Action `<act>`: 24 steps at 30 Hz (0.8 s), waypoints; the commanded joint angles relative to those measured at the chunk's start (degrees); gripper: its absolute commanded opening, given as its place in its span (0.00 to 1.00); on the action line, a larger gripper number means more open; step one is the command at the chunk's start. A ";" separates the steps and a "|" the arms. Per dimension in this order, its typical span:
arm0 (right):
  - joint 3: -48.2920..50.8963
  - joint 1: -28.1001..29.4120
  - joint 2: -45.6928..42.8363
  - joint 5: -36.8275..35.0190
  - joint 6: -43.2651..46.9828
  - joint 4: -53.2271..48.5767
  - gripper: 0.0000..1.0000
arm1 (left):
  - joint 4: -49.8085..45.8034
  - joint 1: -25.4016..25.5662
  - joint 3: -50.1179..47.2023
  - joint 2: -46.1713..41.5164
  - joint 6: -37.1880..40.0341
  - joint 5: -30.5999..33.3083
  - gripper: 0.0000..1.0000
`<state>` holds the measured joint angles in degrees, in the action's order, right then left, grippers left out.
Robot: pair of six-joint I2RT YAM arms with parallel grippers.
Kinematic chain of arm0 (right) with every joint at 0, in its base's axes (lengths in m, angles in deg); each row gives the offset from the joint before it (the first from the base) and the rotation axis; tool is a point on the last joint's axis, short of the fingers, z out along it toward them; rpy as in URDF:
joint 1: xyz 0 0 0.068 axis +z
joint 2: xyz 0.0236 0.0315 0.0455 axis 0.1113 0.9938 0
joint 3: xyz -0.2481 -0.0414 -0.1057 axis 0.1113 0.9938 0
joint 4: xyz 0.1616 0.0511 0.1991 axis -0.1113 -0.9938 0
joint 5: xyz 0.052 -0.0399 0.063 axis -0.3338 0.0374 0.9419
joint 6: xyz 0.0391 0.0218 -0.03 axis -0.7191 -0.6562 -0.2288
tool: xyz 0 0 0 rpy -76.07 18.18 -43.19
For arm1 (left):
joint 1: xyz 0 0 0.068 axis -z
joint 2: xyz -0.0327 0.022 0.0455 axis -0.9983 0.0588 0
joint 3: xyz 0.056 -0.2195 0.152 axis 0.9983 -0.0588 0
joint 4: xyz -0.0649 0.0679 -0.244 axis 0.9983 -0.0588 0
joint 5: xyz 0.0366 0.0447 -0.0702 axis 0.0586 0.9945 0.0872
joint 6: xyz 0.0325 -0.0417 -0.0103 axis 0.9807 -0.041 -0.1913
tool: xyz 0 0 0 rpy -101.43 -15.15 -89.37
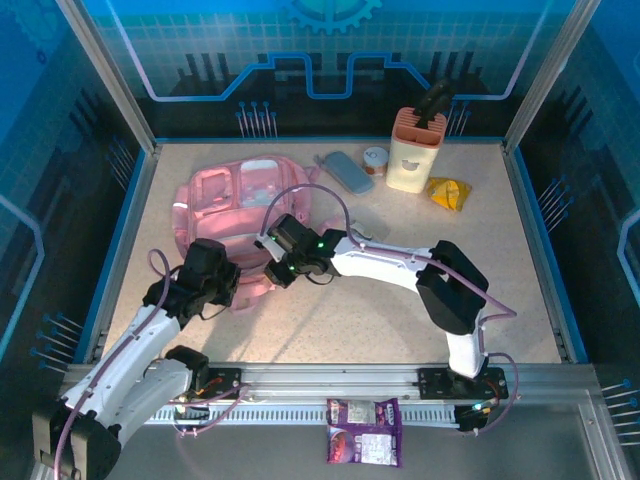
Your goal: Pack the student bag
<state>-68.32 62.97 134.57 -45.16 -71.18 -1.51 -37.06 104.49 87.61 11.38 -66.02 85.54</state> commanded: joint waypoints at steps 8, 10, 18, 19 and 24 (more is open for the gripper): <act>-1.98 0.29 1.61 -6.49 -0.51 -2.73 0.04 | -0.08 -0.42 5.54 -0.79 3.64 3.37 0.00; -0.52 -0.09 0.07 -8.34 -1.49 -4.12 0.00 | -2.25 -0.67 6.59 -1.24 5.38 5.39 0.00; 8.88 -6.83 -5.42 -8.05 -5.14 -5.43 0.00 | -11.06 -8.44 9.47 -4.33 14.46 8.79 0.00; 9.35 -8.07 -5.25 -7.75 -5.11 -5.33 0.00 | -11.78 -9.98 9.53 -4.57 15.36 8.49 0.00; 8.84 -12.15 -3.53 -10.43 -4.74 -5.94 0.00 | -12.16 -17.87 9.98 -4.33 20.86 5.07 0.00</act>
<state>-60.29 54.05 129.91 -49.62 -74.74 -0.77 -47.92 91.21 93.95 8.14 -51.35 86.11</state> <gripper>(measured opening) 0.063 0.051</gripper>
